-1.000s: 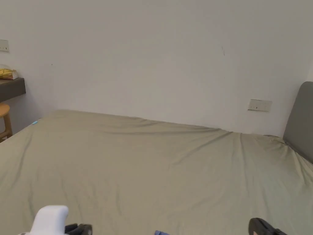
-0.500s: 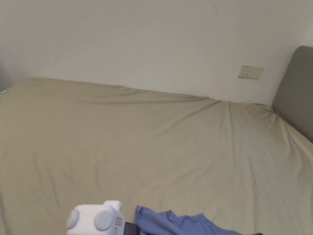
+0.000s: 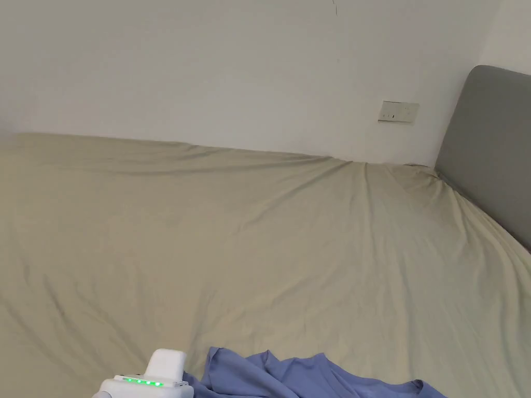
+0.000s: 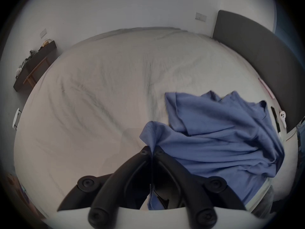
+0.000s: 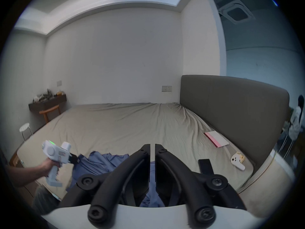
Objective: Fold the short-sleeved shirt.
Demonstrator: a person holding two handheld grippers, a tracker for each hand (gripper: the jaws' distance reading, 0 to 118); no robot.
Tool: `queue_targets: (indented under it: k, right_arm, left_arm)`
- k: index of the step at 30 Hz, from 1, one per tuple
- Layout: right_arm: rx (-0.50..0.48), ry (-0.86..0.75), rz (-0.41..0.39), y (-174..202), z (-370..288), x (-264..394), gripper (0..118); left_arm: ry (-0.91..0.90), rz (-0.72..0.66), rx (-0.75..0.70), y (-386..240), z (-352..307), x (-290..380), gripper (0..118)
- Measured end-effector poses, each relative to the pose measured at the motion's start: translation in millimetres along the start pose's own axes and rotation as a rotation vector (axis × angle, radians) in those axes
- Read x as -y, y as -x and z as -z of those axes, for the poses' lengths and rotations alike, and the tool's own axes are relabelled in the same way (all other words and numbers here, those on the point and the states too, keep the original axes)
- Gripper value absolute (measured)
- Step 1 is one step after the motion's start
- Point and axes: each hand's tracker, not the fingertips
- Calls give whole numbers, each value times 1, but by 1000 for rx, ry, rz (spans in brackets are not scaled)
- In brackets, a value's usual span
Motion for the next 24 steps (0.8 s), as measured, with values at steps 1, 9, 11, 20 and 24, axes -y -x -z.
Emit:
queue_targets:
  k: [1,9,11,20,24]
  right_arm:
    - [2,-7,-24,2,11,-2,7]
    - [-247,134,-316,53,179,3,70]
    - [-359,275,-432,79,239,18,112]
    - [-411,547,-553,164,393,94,113]
    - [-490,718,-449,169,416,106,112]
  left_arm:
    - [-11,-9,34,2,-9,-2,0]
    - [-125,6,81,0,-63,6,0]
    - [-145,-58,127,4,-71,12,0]
    - [-121,-119,132,27,-62,13,0]
    - [-115,-121,132,30,-55,10,0]
